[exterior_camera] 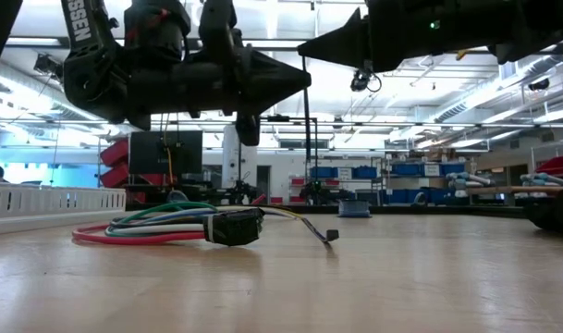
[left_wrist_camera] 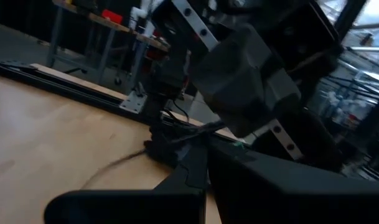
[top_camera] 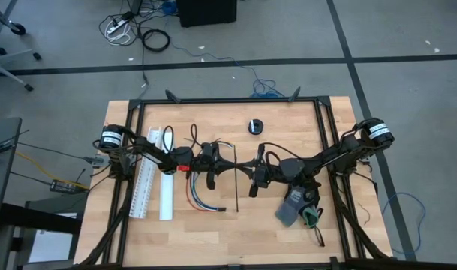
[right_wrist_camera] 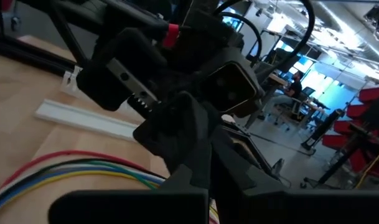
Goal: Ziptie cables
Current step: Wrap the cables together using a ziptie
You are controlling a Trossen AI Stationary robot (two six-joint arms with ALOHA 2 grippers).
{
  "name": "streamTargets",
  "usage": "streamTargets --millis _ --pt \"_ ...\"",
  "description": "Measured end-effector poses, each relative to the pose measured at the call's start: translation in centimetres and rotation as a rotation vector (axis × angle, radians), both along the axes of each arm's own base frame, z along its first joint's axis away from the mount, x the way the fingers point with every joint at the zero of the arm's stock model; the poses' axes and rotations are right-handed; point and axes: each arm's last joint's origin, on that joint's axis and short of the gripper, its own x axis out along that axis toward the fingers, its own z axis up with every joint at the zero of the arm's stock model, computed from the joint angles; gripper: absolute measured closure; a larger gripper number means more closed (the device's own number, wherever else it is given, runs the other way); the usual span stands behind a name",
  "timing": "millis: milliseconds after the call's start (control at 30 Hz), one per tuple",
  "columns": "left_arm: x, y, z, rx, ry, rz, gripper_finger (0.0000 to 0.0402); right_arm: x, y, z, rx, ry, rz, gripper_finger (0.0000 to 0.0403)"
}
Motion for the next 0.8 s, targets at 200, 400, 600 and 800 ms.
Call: streamTargets --millis 200,400,600,800 --pt "-0.01 -0.11 0.03 0.004 -0.004 -0.029 0.0383 -0.26 0.18 0.47 0.039 -0.022 0.0 0.0402" --pt "-0.02 -0.08 0.09 -0.004 -0.008 -0.042 0.0341 -0.56 0.4 0.75 0.047 -0.012 0.003 0.0402" --pt "-0.02 -0.08 0.11 -0.005 -0.009 -0.041 0.0348 -0.67 0.55 0.75 0.05 -0.002 0.011 0.0403" --pt "-0.03 -0.07 0.22 0.02 -0.024 -0.033 0.0352 -0.68 0.57 0.7 0.077 -0.001 0.016 0.0403"
